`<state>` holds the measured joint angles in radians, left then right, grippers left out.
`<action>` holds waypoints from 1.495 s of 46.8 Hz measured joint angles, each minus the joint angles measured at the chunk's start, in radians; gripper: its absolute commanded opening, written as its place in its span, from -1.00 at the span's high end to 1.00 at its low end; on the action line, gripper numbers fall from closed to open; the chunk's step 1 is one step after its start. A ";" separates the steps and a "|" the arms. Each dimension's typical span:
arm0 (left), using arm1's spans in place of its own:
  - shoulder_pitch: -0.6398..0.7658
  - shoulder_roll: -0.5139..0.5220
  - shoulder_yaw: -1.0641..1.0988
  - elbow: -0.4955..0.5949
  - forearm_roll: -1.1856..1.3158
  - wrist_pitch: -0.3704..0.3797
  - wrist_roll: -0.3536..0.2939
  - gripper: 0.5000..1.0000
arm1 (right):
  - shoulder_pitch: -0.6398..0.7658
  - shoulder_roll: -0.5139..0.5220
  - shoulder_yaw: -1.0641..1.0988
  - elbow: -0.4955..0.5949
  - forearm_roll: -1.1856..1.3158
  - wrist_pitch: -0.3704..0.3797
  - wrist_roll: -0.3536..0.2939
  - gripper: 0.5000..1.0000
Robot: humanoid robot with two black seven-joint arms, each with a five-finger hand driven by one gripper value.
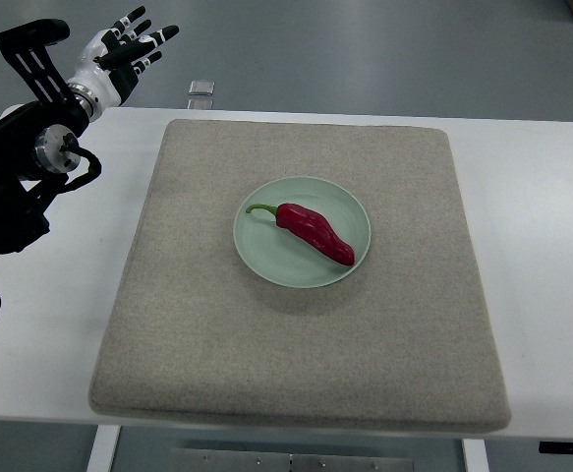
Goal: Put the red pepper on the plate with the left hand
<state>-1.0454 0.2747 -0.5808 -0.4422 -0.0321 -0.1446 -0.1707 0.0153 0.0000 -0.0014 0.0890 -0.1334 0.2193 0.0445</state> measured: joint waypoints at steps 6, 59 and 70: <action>0.003 0.000 -0.001 0.004 -0.096 -0.072 0.000 -0.98 | 0.000 0.000 0.000 0.000 0.000 0.000 0.000 -0.71; 0.031 -0.012 0.000 0.039 -0.127 -0.200 -0.024 -0.97 | 0.000 0.000 0.000 0.000 0.000 0.000 0.000 -0.71; 0.029 -0.015 -0.002 0.038 -0.133 -0.201 -0.023 -0.97 | -0.001 0.000 0.000 0.025 -0.004 0.007 0.000 -0.71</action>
<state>-1.0163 0.2594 -0.5825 -0.4047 -0.1651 -0.3459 -0.1938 0.0142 -0.0001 -0.0013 0.1141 -0.1377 0.2266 0.0445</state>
